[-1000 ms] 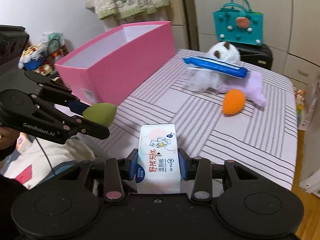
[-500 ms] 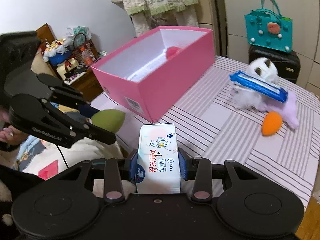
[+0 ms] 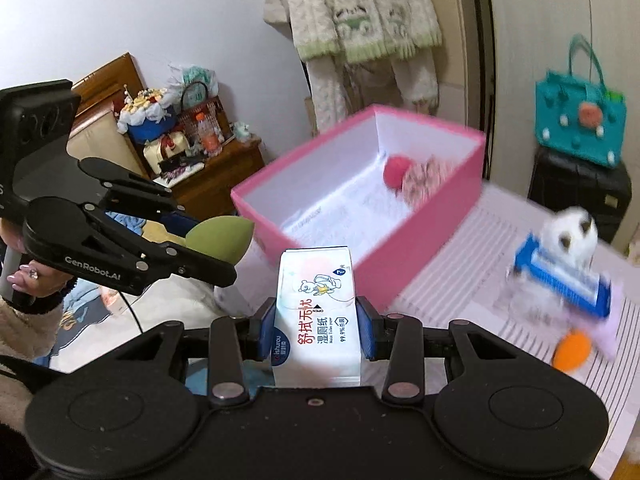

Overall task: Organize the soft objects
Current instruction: 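Carry the green sponge and white wipes pack over the pink box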

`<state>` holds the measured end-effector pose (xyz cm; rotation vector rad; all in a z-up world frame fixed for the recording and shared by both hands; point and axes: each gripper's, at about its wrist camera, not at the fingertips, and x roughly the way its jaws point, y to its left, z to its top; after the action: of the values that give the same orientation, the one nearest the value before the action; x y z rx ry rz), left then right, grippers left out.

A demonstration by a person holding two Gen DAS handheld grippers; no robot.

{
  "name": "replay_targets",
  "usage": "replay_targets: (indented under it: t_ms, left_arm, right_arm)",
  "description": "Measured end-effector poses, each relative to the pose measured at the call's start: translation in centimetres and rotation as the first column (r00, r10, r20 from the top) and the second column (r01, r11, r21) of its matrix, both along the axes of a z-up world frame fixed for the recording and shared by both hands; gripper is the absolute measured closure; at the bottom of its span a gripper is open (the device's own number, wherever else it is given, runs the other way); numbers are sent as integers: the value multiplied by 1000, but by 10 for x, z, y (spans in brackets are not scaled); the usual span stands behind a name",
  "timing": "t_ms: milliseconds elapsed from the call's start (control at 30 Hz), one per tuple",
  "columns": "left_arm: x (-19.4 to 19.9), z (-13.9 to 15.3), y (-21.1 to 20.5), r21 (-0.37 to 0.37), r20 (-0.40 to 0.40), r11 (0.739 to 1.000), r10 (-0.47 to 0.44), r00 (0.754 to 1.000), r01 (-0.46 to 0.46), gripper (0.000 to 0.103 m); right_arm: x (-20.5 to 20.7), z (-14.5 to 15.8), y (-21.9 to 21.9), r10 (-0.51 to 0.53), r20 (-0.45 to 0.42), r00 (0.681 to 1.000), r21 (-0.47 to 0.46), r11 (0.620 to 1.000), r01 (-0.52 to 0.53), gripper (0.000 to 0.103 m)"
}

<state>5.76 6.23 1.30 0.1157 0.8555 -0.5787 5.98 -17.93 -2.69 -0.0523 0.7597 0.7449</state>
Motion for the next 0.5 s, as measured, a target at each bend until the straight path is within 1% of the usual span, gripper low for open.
replay_targets:
  t_ms: [100, 167, 333, 433, 500]
  left_arm:
    - [19, 5, 8, -20, 5, 1000, 5, 1000, -4, 67]
    - [35, 5, 14, -51, -9, 998, 34, 999, -34, 67]
    - [74, -1, 17, -17, 3, 995, 99, 995, -99, 67]
    - [102, -8, 16, 2, -29, 992, 128, 991, -128, 67]
    - [124, -14, 15, 16, -60, 989, 145, 988, -144, 67]
  right_arm:
    - [15, 9, 7, -3, 65, 998, -15, 1000, 4, 58]
    - [26, 9, 11, -18, 110, 994, -37, 999, 22, 58]
    - [65, 8, 28, 11, 159, 987, -75, 997, 1, 58]
    - [88, 7, 42, 52, 200, 978, -141, 990, -24, 58]
    - [104, 4, 53, 90, 203, 975, -192, 980, -50, 58]
